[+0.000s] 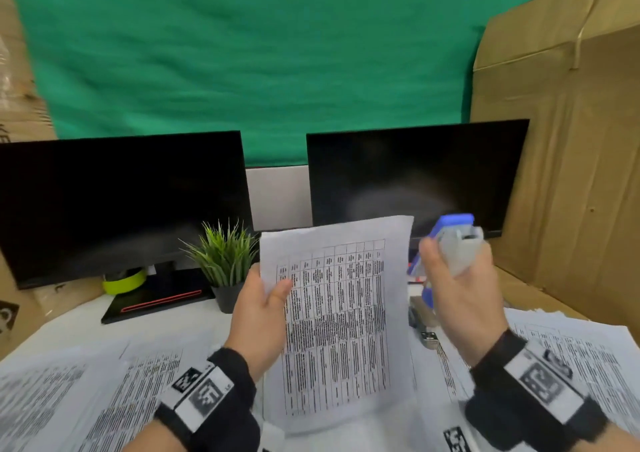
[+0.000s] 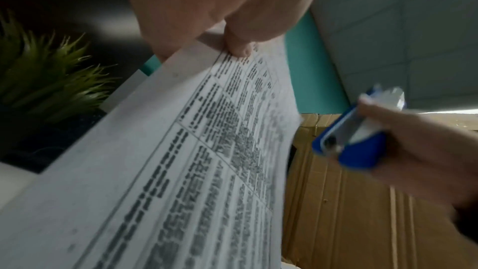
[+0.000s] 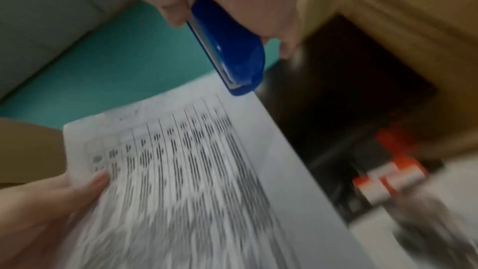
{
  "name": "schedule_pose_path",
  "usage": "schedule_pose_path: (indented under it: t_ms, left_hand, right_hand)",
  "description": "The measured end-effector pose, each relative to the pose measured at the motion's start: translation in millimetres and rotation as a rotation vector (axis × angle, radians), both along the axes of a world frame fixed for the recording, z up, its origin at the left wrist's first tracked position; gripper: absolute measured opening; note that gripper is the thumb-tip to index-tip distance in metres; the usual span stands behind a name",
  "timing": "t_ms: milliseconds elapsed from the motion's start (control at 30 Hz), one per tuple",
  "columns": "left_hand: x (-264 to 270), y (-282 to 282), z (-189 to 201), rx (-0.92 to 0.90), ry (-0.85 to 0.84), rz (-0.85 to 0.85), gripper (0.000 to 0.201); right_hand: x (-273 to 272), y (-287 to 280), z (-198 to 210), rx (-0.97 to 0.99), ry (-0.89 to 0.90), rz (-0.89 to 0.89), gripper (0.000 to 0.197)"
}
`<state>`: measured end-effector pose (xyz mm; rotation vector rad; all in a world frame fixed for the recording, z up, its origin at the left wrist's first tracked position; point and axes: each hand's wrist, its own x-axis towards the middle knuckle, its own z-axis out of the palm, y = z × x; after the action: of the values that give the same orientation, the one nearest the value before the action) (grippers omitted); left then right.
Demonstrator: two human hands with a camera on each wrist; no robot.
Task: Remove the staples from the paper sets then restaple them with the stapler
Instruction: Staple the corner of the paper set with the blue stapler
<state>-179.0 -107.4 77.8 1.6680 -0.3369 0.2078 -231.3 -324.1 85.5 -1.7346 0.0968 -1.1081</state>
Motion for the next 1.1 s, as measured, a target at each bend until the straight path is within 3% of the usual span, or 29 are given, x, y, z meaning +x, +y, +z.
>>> schedule_pose_path:
  t_ms: [67,167,267,600,800,933,1100]
  left_hand:
    - [-1.7,-0.6,4.6,0.014,-0.005,-0.024,0.025]
    - [-6.4,-3.9,6.8,0.035,-0.024,-0.055,0.026]
    - [-12.5,-6.9,6.8,0.02,-0.044,-0.099,0.028]
    - [-28.5,0.8,4.7,0.038,-0.061,-0.155,0.029]
    - [-15.5,-0.9,-3.6,-0.007,0.126,-0.142,0.027]
    - [-9.4,-1.9,-7.1,-0.026,0.188,-0.182,0.027]
    - [-9.7,-10.5,-14.7,0.01,0.209,-0.199,0.025]
  right_hand:
    - [-1.4,5.8,35.4,-0.047,-0.194,0.02,0.045]
    - [-0.6,23.9,73.7,-0.145,-0.304,0.088,0.032]
    - [9.7,39.6,82.0,-0.149,-0.261,0.137,0.02]
    - [29.9,55.0,84.4,-0.188,-0.241,0.008,0.027]
    - [40.2,52.3,81.3,-0.166,-0.038,0.056,0.03]
    - [37.2,46.1,76.7,-0.123,-0.028,0.042,0.029]
    - [31.4,44.6,67.0,-0.395,0.114,0.027,0.027]
